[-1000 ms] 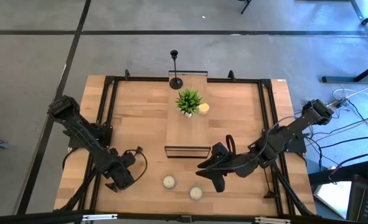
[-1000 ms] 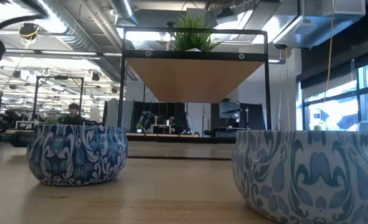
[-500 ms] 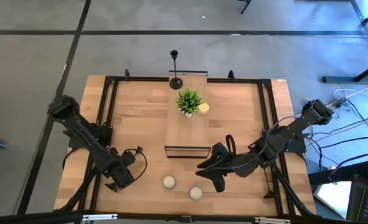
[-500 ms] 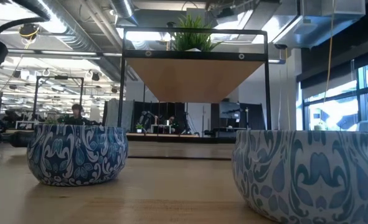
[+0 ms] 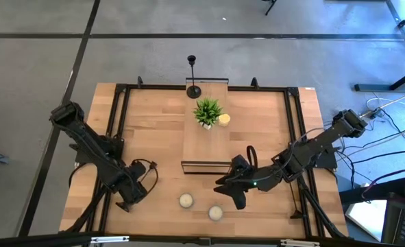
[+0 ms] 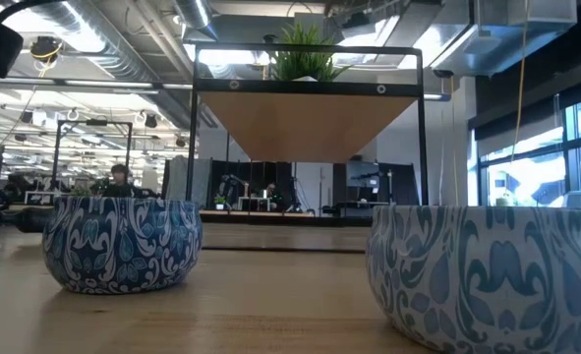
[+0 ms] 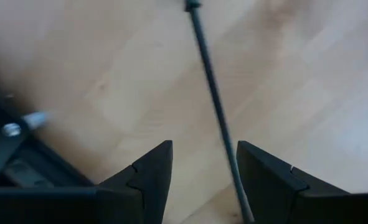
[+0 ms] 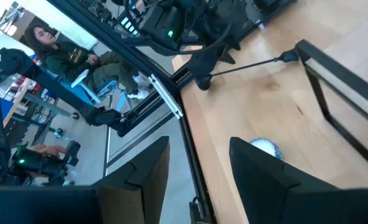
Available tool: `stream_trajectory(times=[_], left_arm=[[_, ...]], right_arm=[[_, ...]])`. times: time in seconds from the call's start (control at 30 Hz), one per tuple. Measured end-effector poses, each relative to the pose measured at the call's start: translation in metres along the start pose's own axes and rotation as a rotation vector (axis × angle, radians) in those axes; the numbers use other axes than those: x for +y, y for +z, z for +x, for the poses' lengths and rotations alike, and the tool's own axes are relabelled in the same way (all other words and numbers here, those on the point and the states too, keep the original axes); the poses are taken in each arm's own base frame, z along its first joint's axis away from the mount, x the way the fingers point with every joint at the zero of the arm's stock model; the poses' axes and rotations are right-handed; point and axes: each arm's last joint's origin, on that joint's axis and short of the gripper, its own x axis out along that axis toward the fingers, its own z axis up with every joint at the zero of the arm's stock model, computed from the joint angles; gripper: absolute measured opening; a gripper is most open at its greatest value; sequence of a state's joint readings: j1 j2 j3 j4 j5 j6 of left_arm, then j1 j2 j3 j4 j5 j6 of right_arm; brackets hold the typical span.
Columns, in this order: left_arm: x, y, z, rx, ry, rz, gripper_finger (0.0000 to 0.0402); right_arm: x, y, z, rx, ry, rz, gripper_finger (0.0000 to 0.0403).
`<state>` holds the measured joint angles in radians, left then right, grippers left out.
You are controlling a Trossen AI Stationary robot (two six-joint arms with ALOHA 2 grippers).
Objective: Pick & Place candle stick holders
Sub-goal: Put the left candle holder on the shelf
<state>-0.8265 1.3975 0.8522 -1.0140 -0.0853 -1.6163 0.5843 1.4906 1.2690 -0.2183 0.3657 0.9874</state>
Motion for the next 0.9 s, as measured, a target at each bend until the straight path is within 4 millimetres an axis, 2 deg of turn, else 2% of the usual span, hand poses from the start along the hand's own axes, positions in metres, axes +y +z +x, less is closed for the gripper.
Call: stream_trajectory(times=[0.2,0.5,0.67,0.77,0.9], left_arm=[[-0.005,0.000,0.010,-0.002,-0.083,-0.021,0.0176],[0.005,-0.003,0.040,0.021,-0.090,-0.047,0.0176],[0.003,-0.004,0.042,0.046,-0.121,-0.051,0.0173],[0.003,-0.005,0.041,0.066,-0.121,-0.046,0.0160],[0.004,-0.006,0.041,0.092,-0.116,-0.029,0.0119]], right_arm=[[-0.002,0.005,0.002,0.017,0.019,0.011,0.0172],[-0.001,0.006,0.002,0.014,0.038,0.023,0.0172],[-0.001,0.006,0.002,0.015,0.041,0.038,0.0172],[-0.001,0.006,0.002,0.015,0.041,0.038,0.0172],[-0.001,0.006,0.002,0.015,0.040,0.035,0.0172]])
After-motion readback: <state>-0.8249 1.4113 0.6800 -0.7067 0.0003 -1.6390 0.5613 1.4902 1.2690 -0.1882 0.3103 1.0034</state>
